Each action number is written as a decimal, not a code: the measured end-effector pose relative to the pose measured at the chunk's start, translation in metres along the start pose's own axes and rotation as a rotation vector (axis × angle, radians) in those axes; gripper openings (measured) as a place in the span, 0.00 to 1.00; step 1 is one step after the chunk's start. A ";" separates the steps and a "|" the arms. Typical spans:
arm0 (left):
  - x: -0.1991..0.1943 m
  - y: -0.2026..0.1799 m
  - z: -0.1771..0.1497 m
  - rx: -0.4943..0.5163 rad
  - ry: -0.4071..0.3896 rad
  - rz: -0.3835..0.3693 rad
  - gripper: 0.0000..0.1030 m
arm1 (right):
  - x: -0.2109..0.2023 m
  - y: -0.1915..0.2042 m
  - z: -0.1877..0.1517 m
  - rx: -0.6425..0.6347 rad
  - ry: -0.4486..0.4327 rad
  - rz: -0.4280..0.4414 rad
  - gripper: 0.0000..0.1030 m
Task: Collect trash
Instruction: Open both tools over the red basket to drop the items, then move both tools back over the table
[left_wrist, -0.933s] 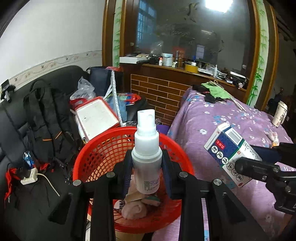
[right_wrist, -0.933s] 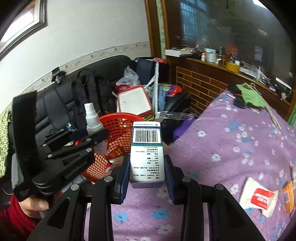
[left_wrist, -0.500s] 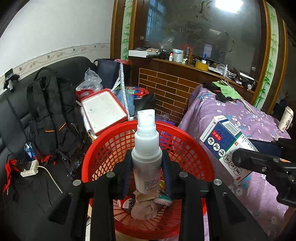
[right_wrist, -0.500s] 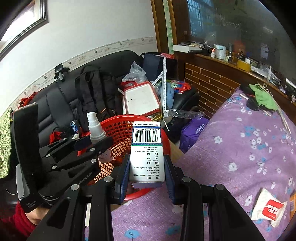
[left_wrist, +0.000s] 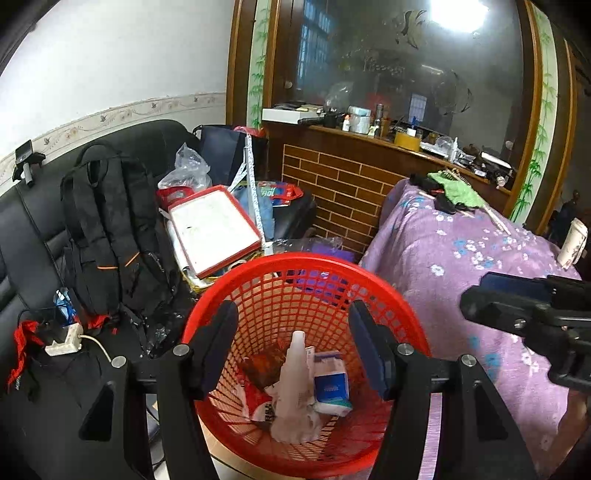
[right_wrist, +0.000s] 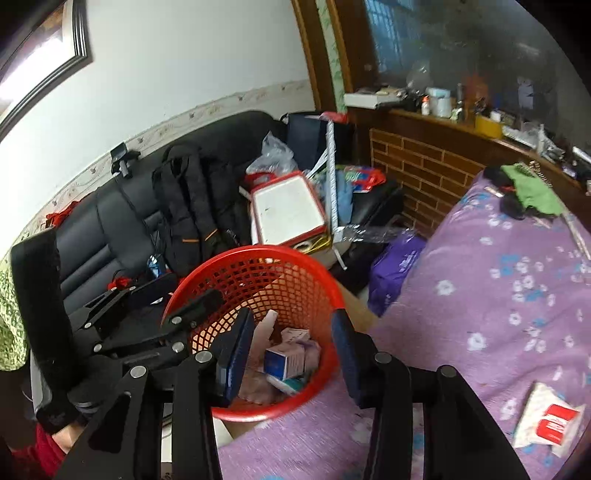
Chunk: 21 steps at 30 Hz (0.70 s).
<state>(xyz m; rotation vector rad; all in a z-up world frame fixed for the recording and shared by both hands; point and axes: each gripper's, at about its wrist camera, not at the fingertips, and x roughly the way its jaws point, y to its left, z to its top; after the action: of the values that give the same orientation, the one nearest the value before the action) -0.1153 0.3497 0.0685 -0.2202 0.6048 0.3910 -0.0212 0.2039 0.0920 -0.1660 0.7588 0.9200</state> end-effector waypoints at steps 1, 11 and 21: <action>-0.002 -0.003 0.000 0.000 -0.001 -0.010 0.60 | -0.006 -0.003 -0.002 0.002 -0.007 -0.007 0.47; -0.021 -0.075 -0.002 0.125 -0.019 -0.092 0.68 | -0.055 -0.057 -0.040 0.122 -0.029 -0.074 0.51; -0.035 -0.158 -0.009 0.298 -0.010 -0.158 0.73 | -0.110 -0.123 -0.075 0.232 -0.084 -0.144 0.51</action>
<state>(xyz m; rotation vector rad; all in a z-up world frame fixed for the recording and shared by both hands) -0.0800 0.1938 0.0952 0.0193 0.6227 0.1458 -0.0064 0.0226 0.0869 0.0223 0.7590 0.6926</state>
